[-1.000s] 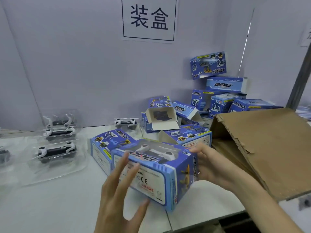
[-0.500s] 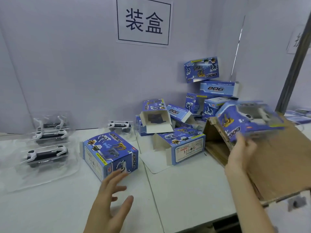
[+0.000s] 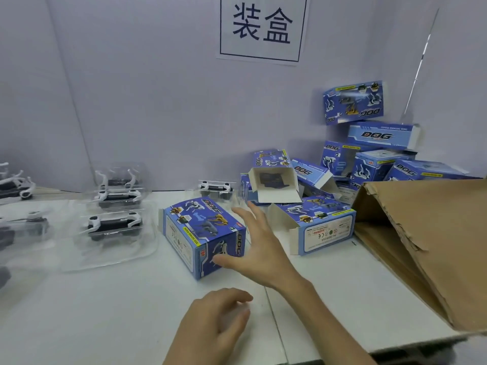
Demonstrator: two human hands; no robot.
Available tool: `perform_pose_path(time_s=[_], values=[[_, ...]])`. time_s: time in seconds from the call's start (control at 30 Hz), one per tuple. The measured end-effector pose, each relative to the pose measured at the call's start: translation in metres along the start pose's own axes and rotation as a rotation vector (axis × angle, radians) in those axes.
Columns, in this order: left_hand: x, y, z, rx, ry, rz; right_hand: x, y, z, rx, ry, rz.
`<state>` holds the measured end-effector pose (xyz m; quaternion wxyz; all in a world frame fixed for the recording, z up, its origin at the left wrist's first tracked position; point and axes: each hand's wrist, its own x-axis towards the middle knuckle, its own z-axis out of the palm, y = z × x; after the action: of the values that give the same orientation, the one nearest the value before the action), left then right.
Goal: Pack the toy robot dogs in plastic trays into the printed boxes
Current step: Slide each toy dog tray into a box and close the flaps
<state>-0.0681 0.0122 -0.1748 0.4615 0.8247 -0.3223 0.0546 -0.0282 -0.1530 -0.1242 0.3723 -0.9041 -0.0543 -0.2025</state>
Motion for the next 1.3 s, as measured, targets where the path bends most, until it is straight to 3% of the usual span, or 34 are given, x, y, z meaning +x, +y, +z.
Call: perform_pose_path(time_s=[0.17, 0.27, 0.37, 0.43, 0.5, 0.6, 0.67, 0.77, 0.93, 1.0, 1.07, 1.13, 1.2, 1.3], values=[[0.007, 0.002, -0.013, -0.122, 0.198, -0.046, 0.024, -0.014, 0.043, -0.253, -0.066, 0.075], [0.027, -0.014, -0.057, 0.028, 0.354, 0.011, 0.021, -0.01, 0.032, -0.158, 0.047, 0.054], [0.055, -0.052, -0.122, 0.467, 0.52, -0.083, 0.009, -0.001, -0.002, 0.226, 0.114, 0.151], [0.064, -0.077, -0.159, 0.733, 0.38, -0.407, -0.002, 0.006, -0.027, 0.568, 0.105, 0.213], [0.06, -0.094, -0.172, 0.76, 0.238, -0.597, -0.01, 0.015, -0.049, 0.951, 0.11, 0.293], [0.048, -0.097, -0.162, 0.715, 0.331, -0.483, -0.016, 0.027, -0.07, 1.461, 0.058, 0.371], [0.042, -0.083, -0.146, 0.619, 0.405, -0.342, -0.02, 0.029, -0.075, 1.621, -0.02, 0.313], [0.037, -0.053, -0.115, 0.505, 0.367, -0.212, -0.024, 0.027, -0.076, 1.719, -0.101, 0.254], [0.04, -0.011, -0.059, 0.34, 0.209, 0.01, -0.032, 0.023, -0.08, 1.723, -0.053, 0.271], [0.046, 0.006, -0.05, 0.004, 0.194, 0.01, -0.035, 0.019, -0.083, 1.69, -0.003, 0.281], [0.06, 0.027, -0.055, -0.403, 0.206, -0.116, -0.037, 0.013, -0.084, 1.631, 0.077, 0.257], [0.074, 0.047, -0.072, -0.645, 0.166, -0.24, -0.039, 0.001, -0.081, 1.406, 0.139, 0.148], [0.081, 0.061, -0.091, -0.818, 0.005, -0.264, -0.038, -0.012, -0.073, 0.971, 0.145, 0.029], [0.086, 0.073, -0.106, -0.771, -0.115, -0.171, -0.036, -0.023, -0.061, 0.712, 0.007, -0.038]])
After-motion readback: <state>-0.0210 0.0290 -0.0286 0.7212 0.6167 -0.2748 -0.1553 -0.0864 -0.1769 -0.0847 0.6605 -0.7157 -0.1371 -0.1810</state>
